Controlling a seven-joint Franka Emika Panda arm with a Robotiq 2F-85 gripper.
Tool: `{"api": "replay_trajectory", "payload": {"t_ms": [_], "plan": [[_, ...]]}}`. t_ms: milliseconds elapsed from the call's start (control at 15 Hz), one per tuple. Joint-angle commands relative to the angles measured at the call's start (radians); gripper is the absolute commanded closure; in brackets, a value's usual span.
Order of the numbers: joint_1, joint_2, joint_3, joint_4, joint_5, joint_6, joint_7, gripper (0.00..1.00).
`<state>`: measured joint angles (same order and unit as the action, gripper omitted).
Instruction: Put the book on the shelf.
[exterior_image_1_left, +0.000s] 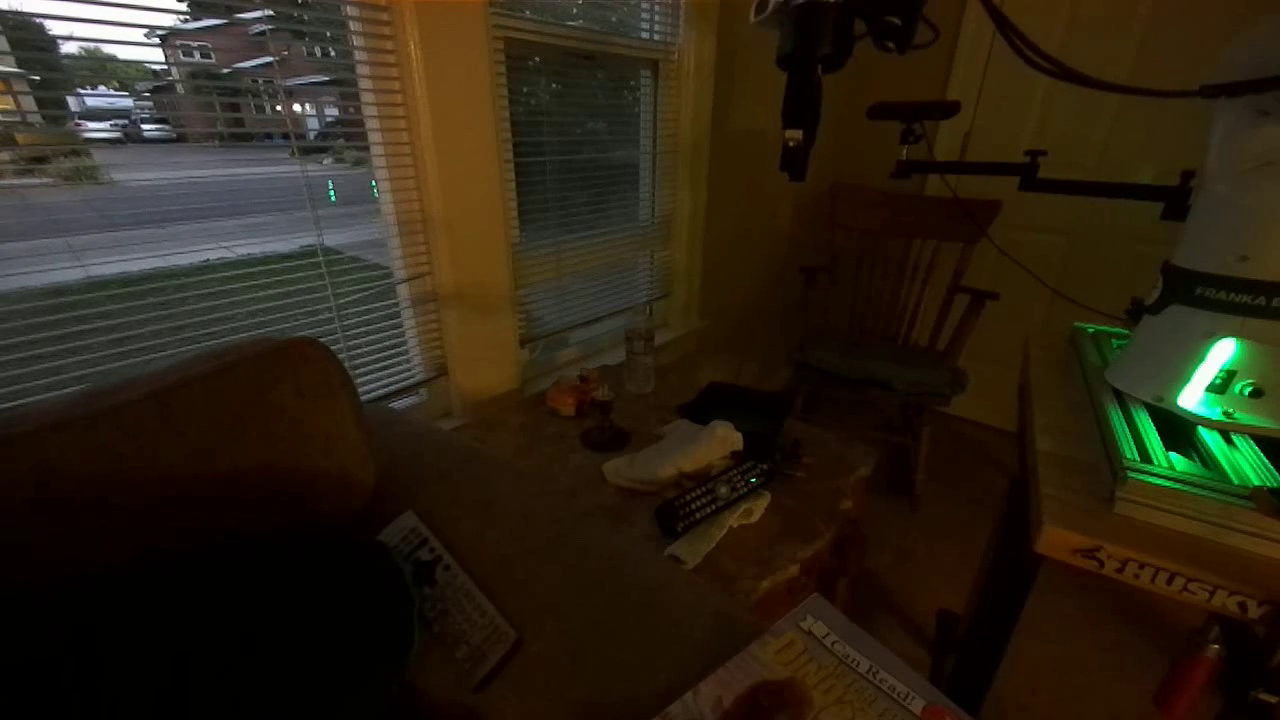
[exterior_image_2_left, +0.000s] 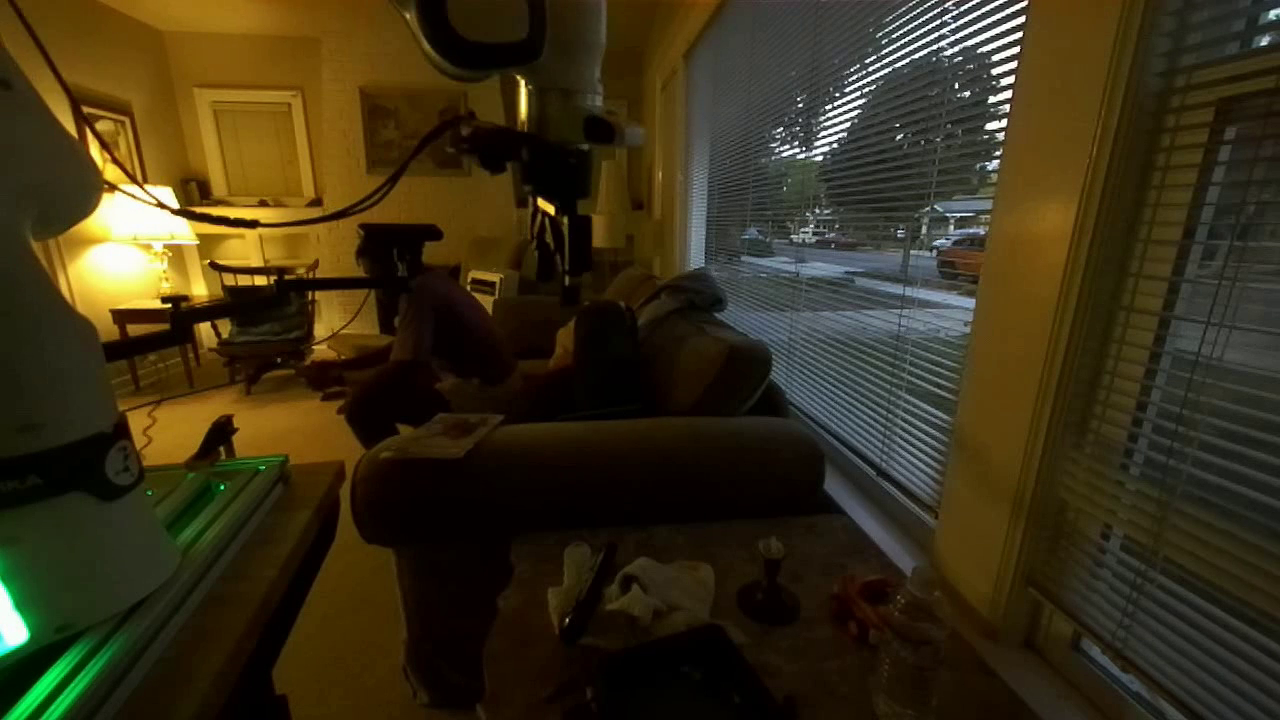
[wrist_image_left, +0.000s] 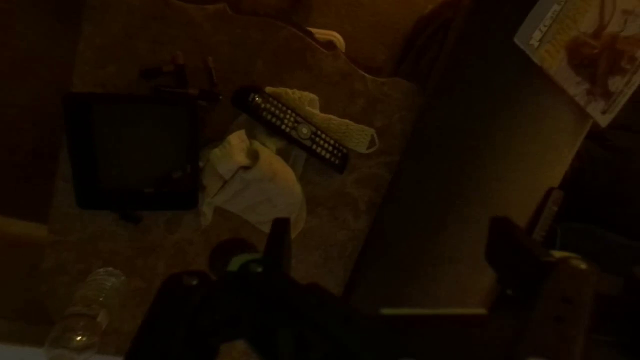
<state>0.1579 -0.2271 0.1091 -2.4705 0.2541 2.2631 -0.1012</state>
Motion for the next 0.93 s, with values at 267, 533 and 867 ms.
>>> {"api": "replay_trajectory", "payload": {"t_ms": [267, 533, 867], "plan": [[0.027, 0.286, -0.019, 0.095, 0.378, -0.044, -0.470, 0.00], [0.027, 0.404, 0.066, 0.146, 0.388, -0.060, -0.546, 0.00], [0.055, 0.539, 0.156, 0.177, 0.338, 0.053, -0.509, 0.00]]}}
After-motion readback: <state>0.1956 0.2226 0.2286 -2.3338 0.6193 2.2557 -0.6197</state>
